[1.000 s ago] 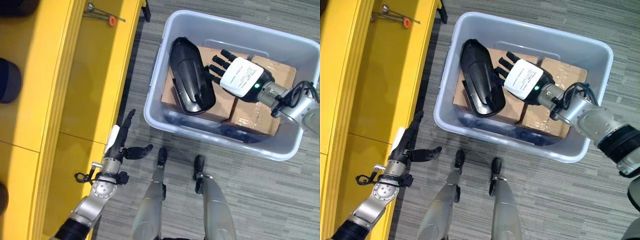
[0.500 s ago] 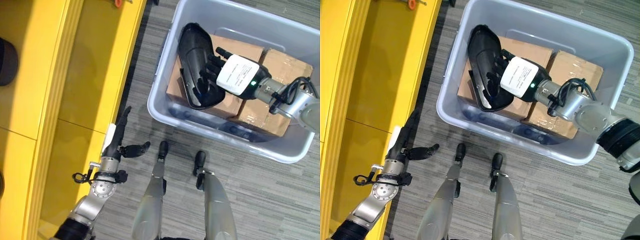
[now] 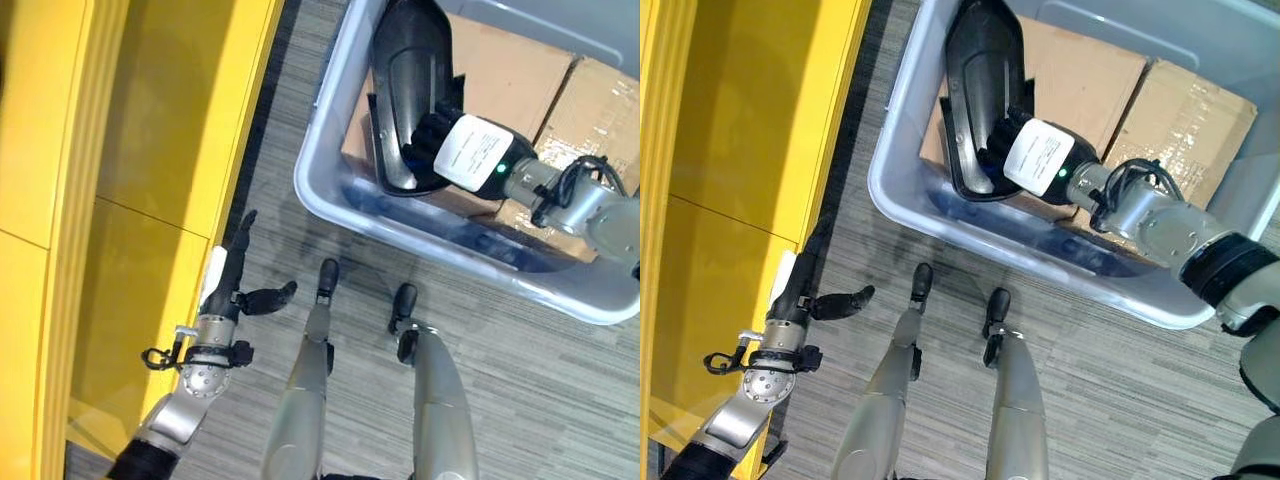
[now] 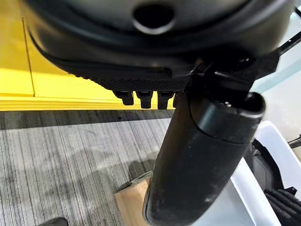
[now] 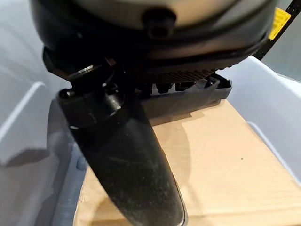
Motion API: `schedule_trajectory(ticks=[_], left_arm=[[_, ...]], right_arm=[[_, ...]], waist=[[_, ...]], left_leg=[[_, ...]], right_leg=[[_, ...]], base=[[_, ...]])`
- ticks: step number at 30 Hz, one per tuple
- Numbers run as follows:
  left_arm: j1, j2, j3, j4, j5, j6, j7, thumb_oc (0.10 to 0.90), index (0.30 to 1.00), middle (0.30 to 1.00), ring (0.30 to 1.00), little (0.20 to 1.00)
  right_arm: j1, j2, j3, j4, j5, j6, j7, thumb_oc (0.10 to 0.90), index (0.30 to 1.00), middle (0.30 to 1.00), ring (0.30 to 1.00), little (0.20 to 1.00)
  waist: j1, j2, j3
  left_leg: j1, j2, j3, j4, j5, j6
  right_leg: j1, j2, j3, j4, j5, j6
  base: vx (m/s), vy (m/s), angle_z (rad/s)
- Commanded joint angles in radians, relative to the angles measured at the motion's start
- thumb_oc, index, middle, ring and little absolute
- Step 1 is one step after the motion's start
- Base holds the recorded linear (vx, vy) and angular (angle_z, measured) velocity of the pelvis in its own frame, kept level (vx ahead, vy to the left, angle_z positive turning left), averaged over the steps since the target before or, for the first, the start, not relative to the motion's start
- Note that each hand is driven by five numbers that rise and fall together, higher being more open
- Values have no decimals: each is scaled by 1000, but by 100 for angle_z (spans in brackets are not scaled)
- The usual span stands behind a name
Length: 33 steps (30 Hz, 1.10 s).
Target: Move parts from the plastic box to the shelf.
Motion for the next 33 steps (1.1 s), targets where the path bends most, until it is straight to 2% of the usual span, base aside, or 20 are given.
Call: schedule_trajectory(ticks=[1,3,4,5,13,20,28,33], left_arm=[[-8,1,56,-93,3,-84,73,900,1000,1000,1000,1000],[-8,-7,58,-85,-3,-88,71,900,1000,1000,1000,1000],[-9,-15,58,-84,-8,-92,70,900,1000,1000,1000,1000],[-11,-17,57,-83,-9,-92,71,900,1000,1000,1000,1000],[-24,-41,56,-74,-16,-92,77,900,1000,1000,1000,1000],[-42,-49,41,-71,-8,-83,81,900,1000,1000,1000,1000],[-68,-28,31,-71,14,-64,72,900,1000,1000,1000,1000],[-68,-7,41,-83,33,-49,56,900,1000,1000,1000,1000]], right_arm=[[-143,-30,103,221,-2,75,-4,900,1000,1000,1000,1000],[-137,-22,109,276,1,77,6,900,1000,1000,1000,1000],[-126,-21,103,310,4,83,13,533,487,487,487,487],[-120,-18,97,330,4,87,13,400,300,300,300,300],[-79,-35,63,276,4,82,18,400,300,300,300,300],[-44,-46,1,153,43,82,-16,400,300,300,300,300],[-62,-87,-48,-49,88,76,-67,400,300,300,300,300],[-34,-135,-149,-248,145,55,-98,400,300,300,300,300]], waist=[[46,24,-3],[49,30,-3],[52,34,-3],[54,36,-3],[47,38,-3],[36,24,-3],[23,-13,-3],[10,-44,-3]], left_leg=[[45,109,-21,-10,-34,-49],[29,107,-25,-12,-29,-49],[18,105,-25,-12,-27,-50],[14,103,-26,-12,-27,-50],[15,97,-30,-8,-33,-46],[65,100,-25,-13,-41,-44],[151,102,-21,-1,-56,-42],[255,102,-19,5,-77,-38]], right_leg=[[68,-82,44,-133,63,134],[42,-86,47,-120,60,134],[31,-91,41,-111,58,136],[27,-93,41,-110,59,136],[29,-96,43,-110,60,137],[83,-93,44,-141,74,141],[202,-89,36,-189,95,142],[341,-84,33,-238,106,146]], base=[[8,-17,15],[8,-19,15],[9,-18,7],[10,-12,-5],[8,10,11],[0,26,18],[-8,20,-5],[4,13,-5]])
